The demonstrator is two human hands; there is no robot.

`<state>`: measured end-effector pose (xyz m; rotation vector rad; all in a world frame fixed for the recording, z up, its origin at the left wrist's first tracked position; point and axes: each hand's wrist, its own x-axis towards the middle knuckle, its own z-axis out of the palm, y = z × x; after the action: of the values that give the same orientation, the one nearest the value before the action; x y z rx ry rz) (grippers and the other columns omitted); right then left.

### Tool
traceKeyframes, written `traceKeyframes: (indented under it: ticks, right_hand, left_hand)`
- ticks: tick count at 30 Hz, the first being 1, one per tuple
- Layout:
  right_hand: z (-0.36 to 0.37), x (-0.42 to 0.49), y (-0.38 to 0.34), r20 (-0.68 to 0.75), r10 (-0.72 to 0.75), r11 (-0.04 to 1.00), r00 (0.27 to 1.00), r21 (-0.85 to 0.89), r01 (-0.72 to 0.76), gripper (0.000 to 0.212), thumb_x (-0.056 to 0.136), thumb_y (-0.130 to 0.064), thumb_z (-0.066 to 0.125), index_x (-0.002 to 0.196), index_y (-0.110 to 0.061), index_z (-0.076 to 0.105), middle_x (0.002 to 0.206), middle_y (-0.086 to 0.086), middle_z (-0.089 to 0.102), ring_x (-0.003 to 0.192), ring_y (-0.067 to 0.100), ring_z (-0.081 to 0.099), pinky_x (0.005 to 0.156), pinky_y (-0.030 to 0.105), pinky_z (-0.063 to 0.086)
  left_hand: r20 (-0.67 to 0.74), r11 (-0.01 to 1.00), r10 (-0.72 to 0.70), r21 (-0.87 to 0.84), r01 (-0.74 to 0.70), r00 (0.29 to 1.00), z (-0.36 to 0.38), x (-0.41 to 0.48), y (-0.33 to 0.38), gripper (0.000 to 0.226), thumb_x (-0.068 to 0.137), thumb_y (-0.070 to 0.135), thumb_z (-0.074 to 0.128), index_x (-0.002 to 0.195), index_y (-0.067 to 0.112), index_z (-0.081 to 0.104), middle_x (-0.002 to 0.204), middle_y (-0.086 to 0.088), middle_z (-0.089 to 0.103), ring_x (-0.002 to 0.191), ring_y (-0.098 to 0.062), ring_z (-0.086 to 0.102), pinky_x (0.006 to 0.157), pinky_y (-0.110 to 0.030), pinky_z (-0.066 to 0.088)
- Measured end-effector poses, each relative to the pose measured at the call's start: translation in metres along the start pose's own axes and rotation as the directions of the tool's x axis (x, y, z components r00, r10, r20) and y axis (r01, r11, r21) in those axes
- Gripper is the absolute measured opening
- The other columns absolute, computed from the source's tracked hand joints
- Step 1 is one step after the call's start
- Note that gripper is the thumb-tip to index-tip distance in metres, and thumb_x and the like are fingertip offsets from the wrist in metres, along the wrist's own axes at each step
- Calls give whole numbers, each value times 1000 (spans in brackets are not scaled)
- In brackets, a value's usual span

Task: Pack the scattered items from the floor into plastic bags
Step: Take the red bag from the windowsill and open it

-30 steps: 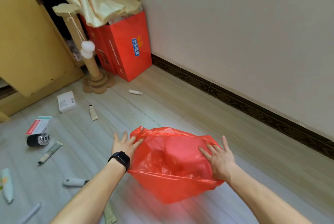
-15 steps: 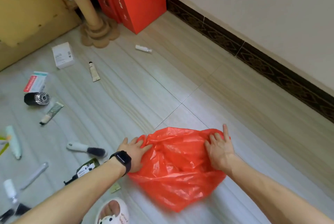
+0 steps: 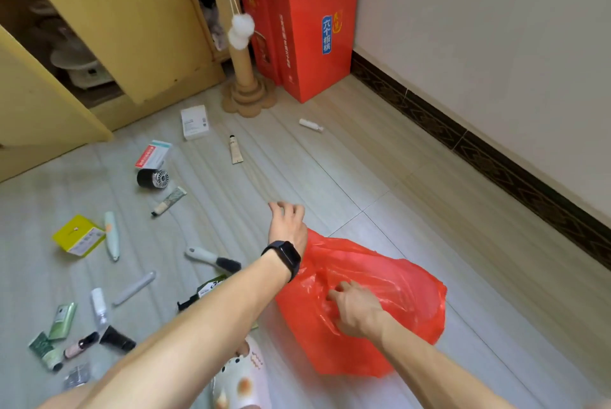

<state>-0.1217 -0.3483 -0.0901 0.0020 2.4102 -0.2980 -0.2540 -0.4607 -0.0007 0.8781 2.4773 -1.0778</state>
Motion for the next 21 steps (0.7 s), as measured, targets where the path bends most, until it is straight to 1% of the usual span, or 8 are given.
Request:
traceKeyframes:
  ticks: [3, 5, 6, 8, 10, 13, 18, 21]
  right_hand:
    - [18, -3, -3, -17, 15, 996, 1000, -85, -17, 55, 89, -41, 55, 140, -27, 45, 147, 6, 41, 134, 30, 38, 107, 42, 36]
    - [26, -11, -4, -12, 13, 992, 1000, -123, -14, 61, 90, -47, 54, 146, -27, 40, 156, 5, 31, 140, 30, 32, 110, 45, 32]
    - [31, -15, -5, -5, 30, 991, 1000, -131, -30, 62, 91, -48, 52, 148, -27, 37, 158, 5, 28, 141, 30, 30, 112, 46, 30]
    - [37, -21, -4, -8, 46, 985, 999, -166, -47, 64, 92, -45, 51, 150, -25, 32, 160, 5, 25, 142, 29, 27, 113, 46, 28]
    - [43, -25, -3, 13, 42, 980, 999, -195, -39, 69, 92, -43, 55, 152, -24, 28, 162, 4, 19, 143, 28, 26, 114, 45, 28]
    - [49, -23, 1, 16, 30, 973, 999, -231, -25, 76, 89, -44, 61, 154, -25, 25, 164, 5, 14, 147, 27, 19, 117, 47, 23]
    - [58, -14, 13, -12, 10, 973, 1000, -229, -12, 64, 96, -39, 51, 154, -27, 25, 165, 6, 5, 152, 27, 3, 120, 50, 10]
    - [63, -5, 27, 10, -8, 975, 1000, -222, 10, 59, 100, -32, 42, 155, -26, 23, 166, 7, 2, 152, 27, -1, 120, 51, 5]
  left_hand:
    - [-204, 973, 233, 54, -227, 951, 20, -7, 28, 40, 102, 19, 34, 138, 14, 50, 153, -17, 22, 146, -37, 12, 114, -62, 13]
    - [-273, 875, 480, 80, -478, 833, 32, -15, 53, 35, 101, 19, 39, 129, 18, 60, 148, -10, 36, 143, -30, 23, 116, -55, 16]
    - [-288, 840, 534, 74, -538, 795, 38, -19, 68, 33, 100, 18, 40, 125, 19, 63, 141, -7, 45, 138, -28, 31, 115, -50, 19]
    - [-253, 847, 515, -2, -532, 819, 48, -28, 94, 34, 101, 19, 38, 126, 18, 62, 136, -5, 54, 134, -27, 38, 116, -47, 19]
    - [-132, 872, 475, -63, -486, 870, 59, -38, 112, 40, 104, 22, 33, 138, 15, 52, 145, -8, 48, 143, -29, 28, 119, -52, 7]
    - [-74, 908, 418, 52, -415, 905, 70, -40, 124, 44, 104, 29, 32, 145, 15, 43, 153, -9, 37, 147, -34, 16, 116, -58, -6]
    - [-103, 872, 457, 249, -422, 884, 67, -20, 130, 46, 104, 30, 30, 147, 15, 40, 155, -15, 31, 147, -39, 11, 111, -66, -9]
    - [-114, 859, 493, 219, -463, 862, 70, 0, 131, 44, 104, 32, 32, 142, 18, 48, 154, -14, 34, 148, -38, 10, 112, -64, -10]
